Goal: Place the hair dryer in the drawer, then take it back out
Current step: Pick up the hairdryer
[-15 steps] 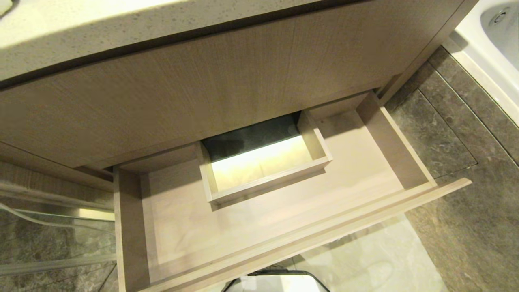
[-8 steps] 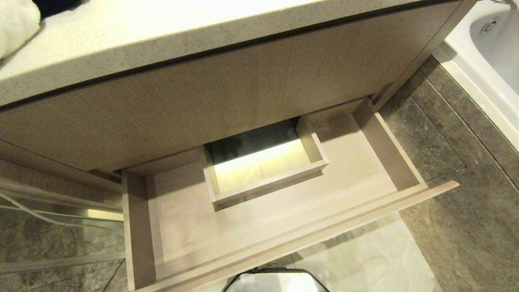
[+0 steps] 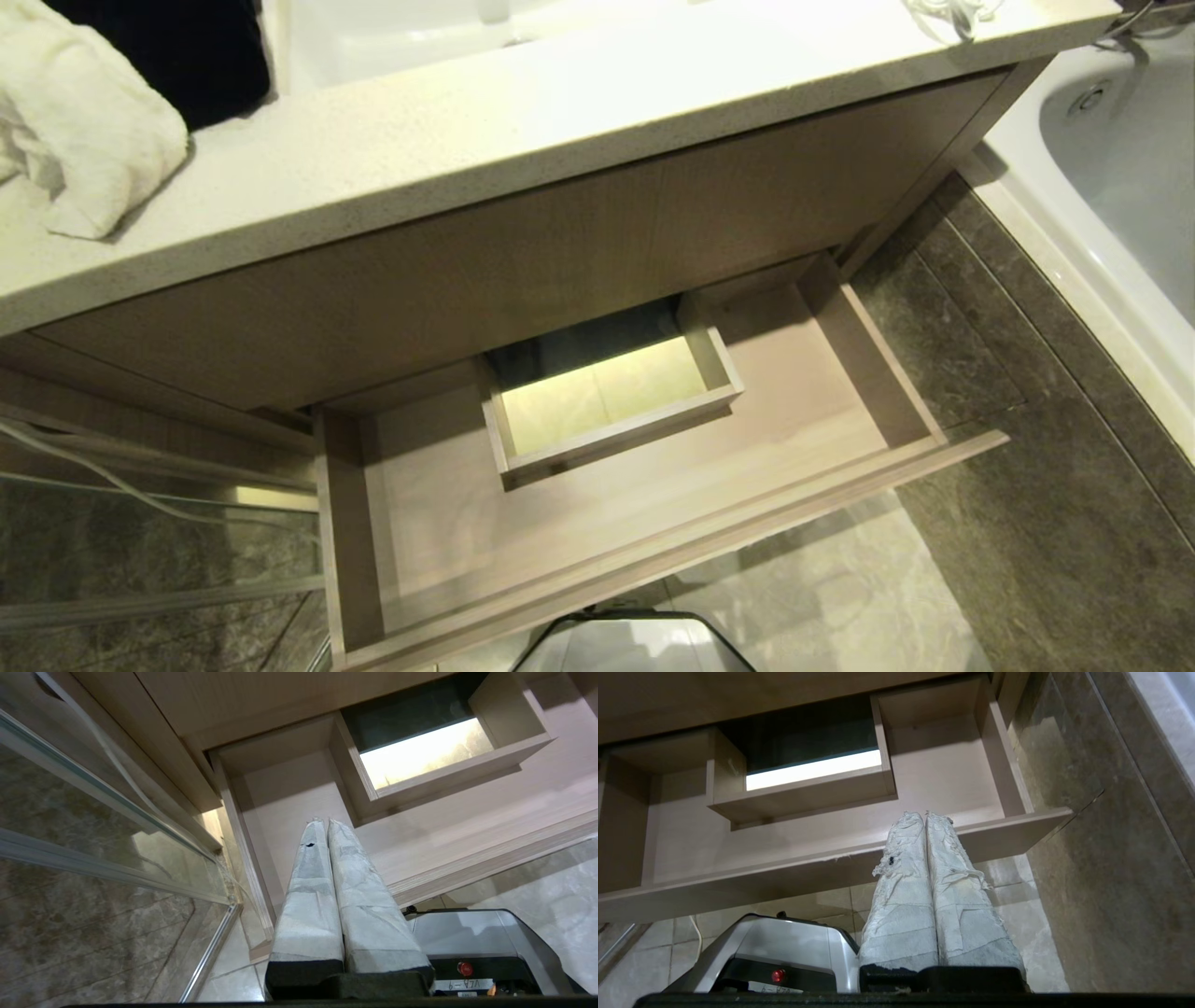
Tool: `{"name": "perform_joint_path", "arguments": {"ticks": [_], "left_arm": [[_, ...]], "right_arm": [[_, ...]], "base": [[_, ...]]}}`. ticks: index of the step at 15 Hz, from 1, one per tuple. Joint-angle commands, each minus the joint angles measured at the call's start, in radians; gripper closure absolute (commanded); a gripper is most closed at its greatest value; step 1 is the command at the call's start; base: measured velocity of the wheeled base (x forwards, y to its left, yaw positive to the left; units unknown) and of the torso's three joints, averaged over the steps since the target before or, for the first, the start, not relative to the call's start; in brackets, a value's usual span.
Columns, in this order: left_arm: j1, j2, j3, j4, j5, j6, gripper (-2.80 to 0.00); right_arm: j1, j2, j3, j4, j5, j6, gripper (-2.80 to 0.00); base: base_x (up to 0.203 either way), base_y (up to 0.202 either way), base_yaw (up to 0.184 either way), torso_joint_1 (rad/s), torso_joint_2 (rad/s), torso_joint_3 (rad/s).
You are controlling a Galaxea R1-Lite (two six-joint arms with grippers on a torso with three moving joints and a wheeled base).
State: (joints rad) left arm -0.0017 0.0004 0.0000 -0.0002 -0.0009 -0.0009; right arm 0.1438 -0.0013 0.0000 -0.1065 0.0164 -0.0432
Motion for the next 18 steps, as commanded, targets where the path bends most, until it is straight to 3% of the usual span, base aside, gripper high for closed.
{"name": "perform_joint_path", "arguments": {"ticks": [1, 10, 18], "left_arm": [[0.0, 0.0, 0.0, 0.0, 0.0, -0.001, 0.0], [0.0, -0.002, 0.002, 0.0, 0.001, 0.0, 0.0], [0.0, 0.0, 0.002, 0.0, 0.0, -0.001, 0.0]], "right_arm": [[0.0, -0.039, 0.04, -0.001, 0.0, -0.001, 0.0], [0.0, -0.039, 0.04, 0.0, 0.005, -0.012, 0.0], [0.0, -0.039, 0.04, 0.001, 0.001, -0.007, 0.0]], "base": [[0.0, 0.0, 0.0, 0.334, -0.58, -0.285], [0.0, 0.0, 0.0, 0.235, -0.46, -0.222], [0.0, 0.0, 0.0, 0.096, -0.01, 0.085]]}}
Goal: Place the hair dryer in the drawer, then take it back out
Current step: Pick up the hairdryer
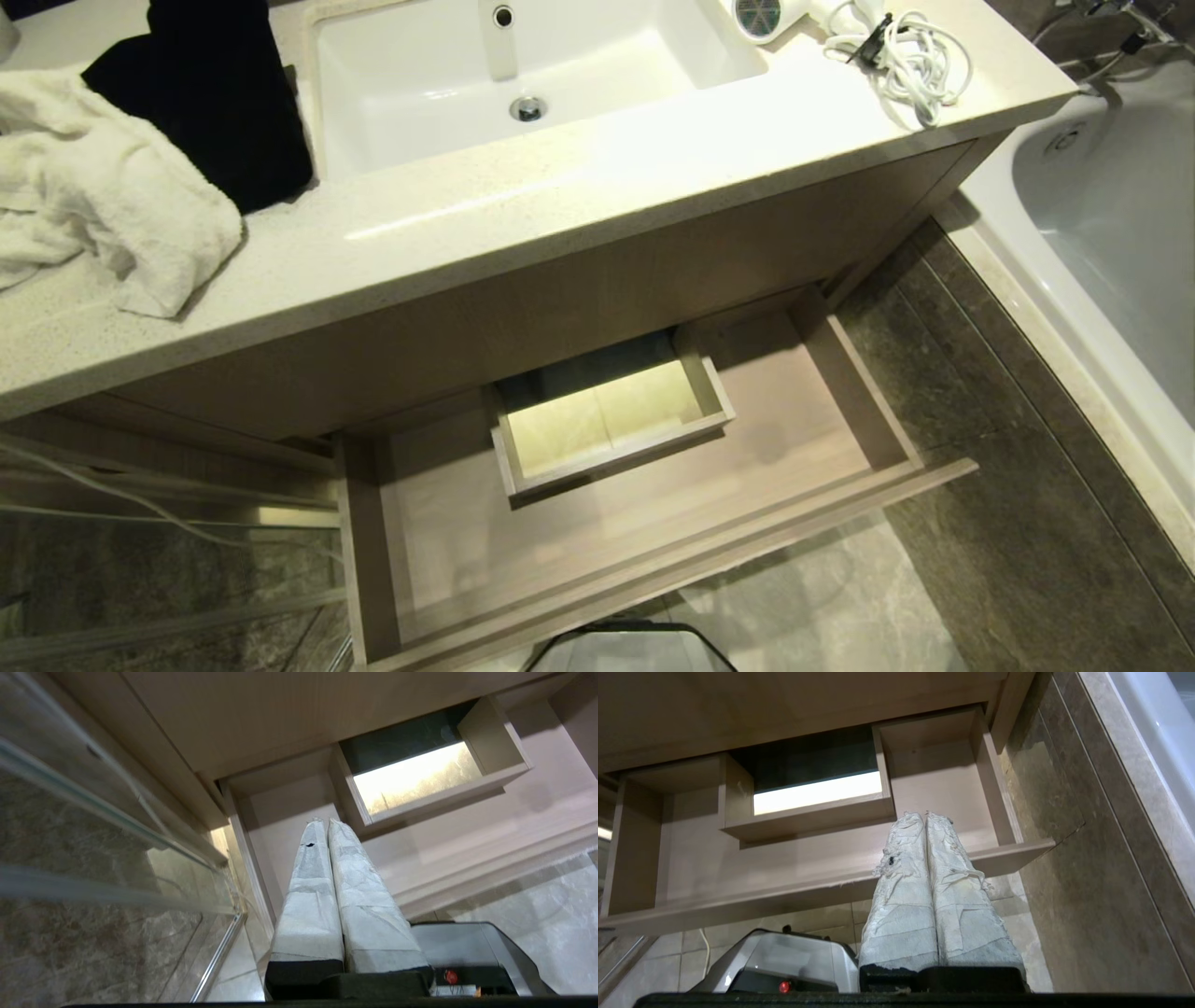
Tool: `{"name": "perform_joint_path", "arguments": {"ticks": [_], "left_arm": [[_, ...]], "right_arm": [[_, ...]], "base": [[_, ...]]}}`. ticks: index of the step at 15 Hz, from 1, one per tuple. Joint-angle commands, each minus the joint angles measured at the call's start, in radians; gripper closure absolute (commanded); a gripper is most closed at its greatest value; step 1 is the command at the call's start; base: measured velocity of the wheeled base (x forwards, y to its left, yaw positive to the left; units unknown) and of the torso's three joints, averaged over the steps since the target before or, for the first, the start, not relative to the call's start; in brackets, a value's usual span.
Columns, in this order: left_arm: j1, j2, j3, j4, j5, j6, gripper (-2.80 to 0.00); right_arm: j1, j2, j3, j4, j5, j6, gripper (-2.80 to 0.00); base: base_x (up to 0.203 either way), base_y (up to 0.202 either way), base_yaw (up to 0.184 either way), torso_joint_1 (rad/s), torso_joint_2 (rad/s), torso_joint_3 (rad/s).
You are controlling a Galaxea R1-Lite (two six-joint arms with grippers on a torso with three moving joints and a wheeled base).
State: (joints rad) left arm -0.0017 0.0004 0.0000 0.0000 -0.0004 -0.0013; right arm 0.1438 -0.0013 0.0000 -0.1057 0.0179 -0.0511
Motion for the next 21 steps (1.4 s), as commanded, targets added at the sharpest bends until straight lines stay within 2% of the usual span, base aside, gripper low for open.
{"name": "perform_joint_path", "arguments": {"ticks": [1, 17, 21], "left_arm": [[0.0, 0.0, 0.0, 0.0, 0.0, 0.0, 0.0], [0.0, -0.002, 0.002, 0.0, -0.001, 0.0, 0.0], [0.0, -0.001, 0.001, 0.0, -0.001, 0.0, 0.0]], "right_arm": [[0.0, -0.039, 0.04, 0.0, 0.0, 0.002, 0.0], [0.0, -0.039, 0.04, -0.003, 0.002, -0.001, 0.0], [0.0, -0.039, 0.04, 0.0, 0.002, -0.001, 0.0]], "base": [[0.0, 0.0, 0.0, 0.272, -0.01, 0.243], [0.0, 0.0, 0.0, 0.326, -0.13, 0.197], [0.0, 0.0, 0.0, 0.122, -0.08, 0.048]]}}
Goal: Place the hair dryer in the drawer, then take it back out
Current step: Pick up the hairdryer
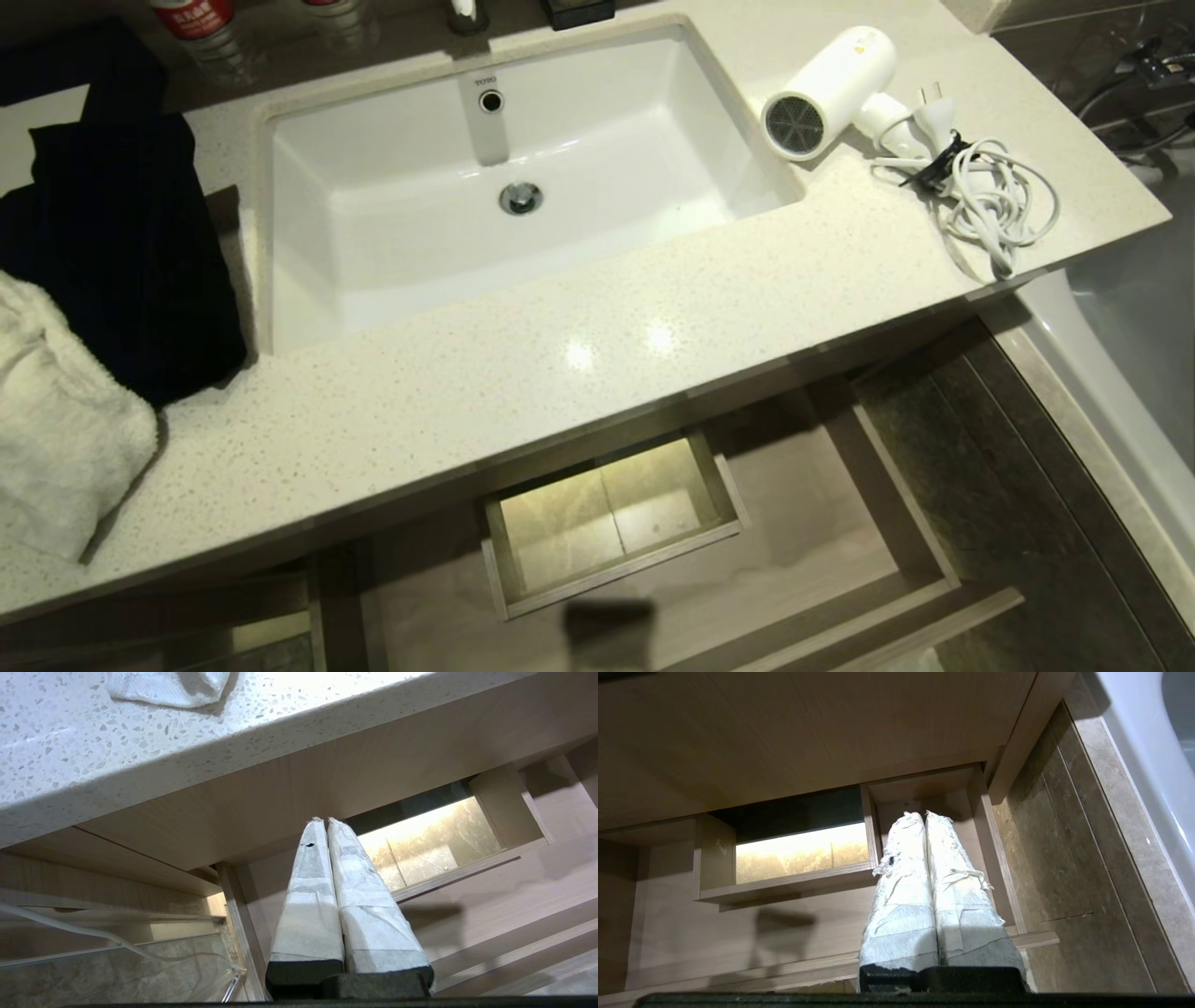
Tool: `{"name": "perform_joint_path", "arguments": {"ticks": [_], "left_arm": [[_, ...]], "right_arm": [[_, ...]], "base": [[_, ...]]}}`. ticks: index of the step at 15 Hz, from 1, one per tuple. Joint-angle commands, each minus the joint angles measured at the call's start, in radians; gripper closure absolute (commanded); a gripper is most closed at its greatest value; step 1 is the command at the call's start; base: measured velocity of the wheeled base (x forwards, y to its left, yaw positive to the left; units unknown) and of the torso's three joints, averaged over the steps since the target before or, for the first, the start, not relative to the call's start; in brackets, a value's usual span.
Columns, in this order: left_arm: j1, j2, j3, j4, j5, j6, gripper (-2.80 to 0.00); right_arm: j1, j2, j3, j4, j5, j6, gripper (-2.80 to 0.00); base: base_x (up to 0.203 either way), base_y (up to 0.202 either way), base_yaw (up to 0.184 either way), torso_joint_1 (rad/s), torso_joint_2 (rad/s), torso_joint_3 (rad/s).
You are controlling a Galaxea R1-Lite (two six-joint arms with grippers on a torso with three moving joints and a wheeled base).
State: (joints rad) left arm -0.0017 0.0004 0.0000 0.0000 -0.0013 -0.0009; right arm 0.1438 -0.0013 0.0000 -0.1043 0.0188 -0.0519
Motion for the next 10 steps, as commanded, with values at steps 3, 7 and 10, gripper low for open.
{"name": "perform_joint_path", "arguments": {"ticks": [3, 7, 10], "left_arm": [[0.0, 0.0, 0.0, 0.0, 0.0, -0.001, 0.0], [0.0, 0.0, 0.002, 0.0, 0.001, -0.001, 0.0], [0.0, 0.0, 0.001, 0.0, 0.001, -0.001, 0.0]], "right_arm": [[0.0, -0.039, 0.035, 0.012, 0.006, -0.044, 0.0], [0.0, -0.039, -0.205, 0.121, 0.004, -0.07, 0.0], [0.015, 0.056, -0.664, 0.412, -0.056, -0.075, 0.0]], "base": [[0.0, 0.0, 0.0, 0.0, 0.0, 0.0], [0.0, 0.0, 0.0, 0.0, 0.0, 0.0], [0.0, 0.0, 0.0, 0.0, 0.0, 0.0]]}}
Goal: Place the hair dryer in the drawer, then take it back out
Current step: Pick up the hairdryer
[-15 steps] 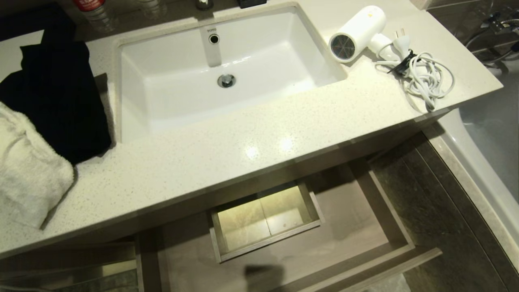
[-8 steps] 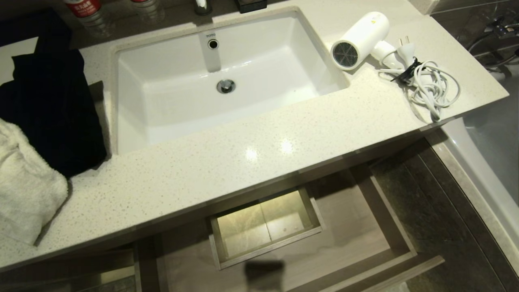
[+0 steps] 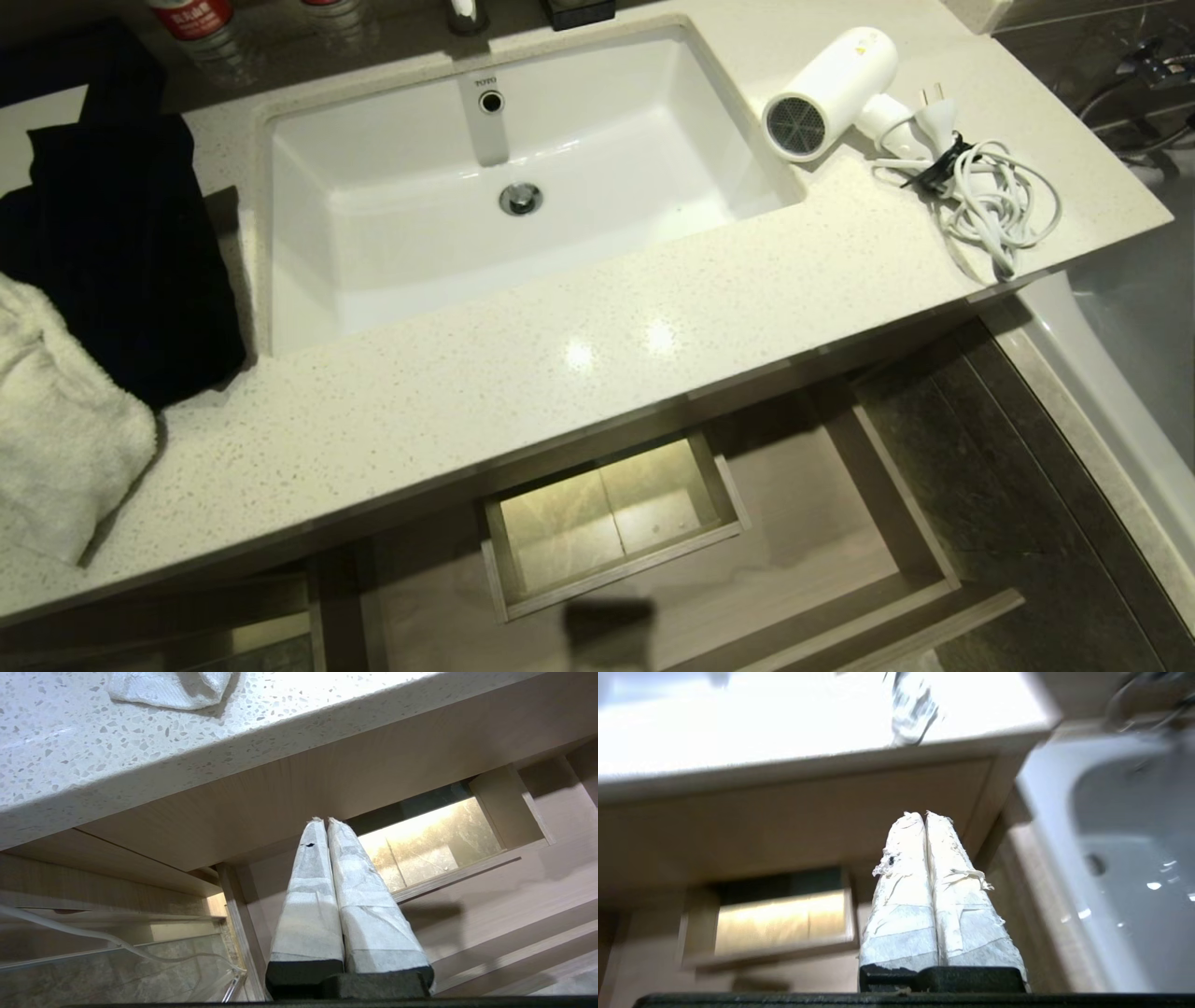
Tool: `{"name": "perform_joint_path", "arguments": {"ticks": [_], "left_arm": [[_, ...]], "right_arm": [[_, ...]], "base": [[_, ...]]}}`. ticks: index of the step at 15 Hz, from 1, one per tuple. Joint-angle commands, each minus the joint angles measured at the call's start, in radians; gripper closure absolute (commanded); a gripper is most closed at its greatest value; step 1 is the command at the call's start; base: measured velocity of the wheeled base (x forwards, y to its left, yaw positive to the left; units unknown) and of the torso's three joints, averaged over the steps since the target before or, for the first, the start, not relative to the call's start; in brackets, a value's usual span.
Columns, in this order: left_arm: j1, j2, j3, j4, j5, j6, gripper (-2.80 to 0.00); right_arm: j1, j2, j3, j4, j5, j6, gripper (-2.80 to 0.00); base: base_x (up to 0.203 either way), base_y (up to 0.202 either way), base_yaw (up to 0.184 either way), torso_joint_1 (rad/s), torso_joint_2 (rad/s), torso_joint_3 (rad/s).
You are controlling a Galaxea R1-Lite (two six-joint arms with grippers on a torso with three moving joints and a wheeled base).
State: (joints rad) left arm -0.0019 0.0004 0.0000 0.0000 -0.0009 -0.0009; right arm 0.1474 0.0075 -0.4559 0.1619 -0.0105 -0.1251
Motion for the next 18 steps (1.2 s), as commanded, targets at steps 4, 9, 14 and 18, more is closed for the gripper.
{"name": "perform_joint_path", "arguments": {"ticks": [4, 9, 14, 18], "left_arm": [[0.0, -0.002, 0.001, 0.0, 0.0, -0.001, 0.0], [0.0, -0.001, 0.001, 0.0, 0.001, -0.001, 0.0], [0.0, 0.0, 0.001, 0.0, -0.001, -0.001, 0.0], [0.0, 0.0, 0.001, 0.0, -0.001, -0.001, 0.0]], "right_arm": [[0.054, 0.455, -0.546, 0.423, -0.126, -0.002, 0.0], [0.046, 0.942, -0.753, 0.375, -0.156, -0.007, -2.8], [-0.165, 1.204, -0.787, 0.295, 0.266, -0.273, -2.8], [-0.24, 1.37, -0.891, 0.246, 0.407, -0.425, -2.8]], "base": [[0.0, 0.0, 0.0, 0.0, 0.0, 0.0], [0.0, 0.0, 0.0, 0.0, 0.0, 0.0], [0.0, 0.0, 0.0, 0.0, 0.0, 0.0], [0.0, 0.0, 0.0, 0.0, 0.0, 0.0]]}}
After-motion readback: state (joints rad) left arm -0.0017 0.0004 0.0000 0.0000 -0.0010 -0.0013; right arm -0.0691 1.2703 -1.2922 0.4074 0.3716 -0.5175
